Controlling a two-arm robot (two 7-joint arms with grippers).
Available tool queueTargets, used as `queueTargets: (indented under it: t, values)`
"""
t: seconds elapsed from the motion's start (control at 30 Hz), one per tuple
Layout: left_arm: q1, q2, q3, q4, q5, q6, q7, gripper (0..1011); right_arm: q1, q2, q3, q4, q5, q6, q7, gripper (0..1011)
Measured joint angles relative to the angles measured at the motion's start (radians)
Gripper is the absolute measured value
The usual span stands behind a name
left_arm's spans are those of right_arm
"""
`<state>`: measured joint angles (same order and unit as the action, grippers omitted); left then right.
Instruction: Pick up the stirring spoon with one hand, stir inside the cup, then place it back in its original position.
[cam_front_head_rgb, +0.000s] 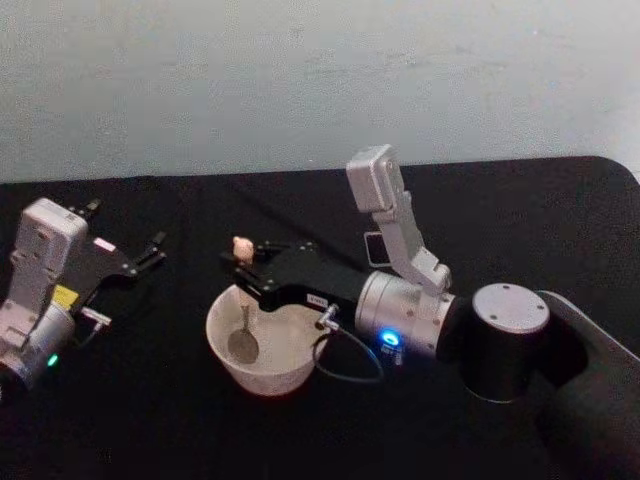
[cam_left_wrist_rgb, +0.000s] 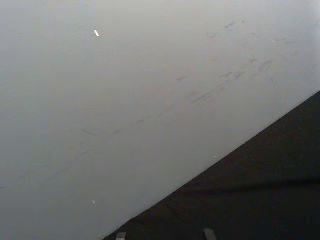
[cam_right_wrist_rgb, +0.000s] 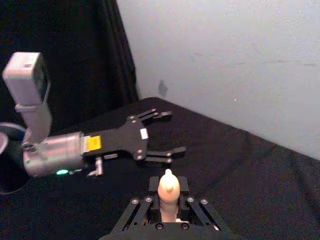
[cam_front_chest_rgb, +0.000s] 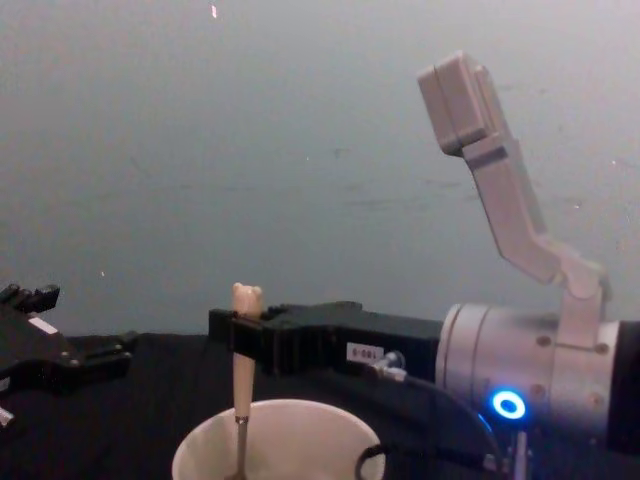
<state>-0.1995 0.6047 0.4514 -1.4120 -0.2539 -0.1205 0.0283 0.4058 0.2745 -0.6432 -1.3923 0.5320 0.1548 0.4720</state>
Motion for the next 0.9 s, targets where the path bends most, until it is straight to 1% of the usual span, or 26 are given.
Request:
queueTargets:
  t: [0.2, 0.43, 0.6, 0.9]
  values:
    - [0.0, 0.0, 0.0, 0.0, 0.0, 0.0, 0.0, 1001, 0.015, -0.016, 0.019, 0.03, -0.009, -0.006, -0.016, 214]
    - [0.0, 0.0, 0.0, 0.0, 0.0, 0.0, 0.0, 1001, 0.015, -0.011, 0.043, 0.036, -0.016, -0.007, -0.026, 214]
    - [0.0, 0.0, 0.0, 0.0, 0.0, 0.0, 0.0, 1001, 0.004, 0.006, 0.06, 0.022, -0.019, -0.006, -0.028, 214]
    - [0.0, 0.0, 0.0, 0.0, 0.0, 0.0, 0.0, 1001, -0.04, 0.062, 0.091, -0.05, -0.01, 0.013, -0.022, 214]
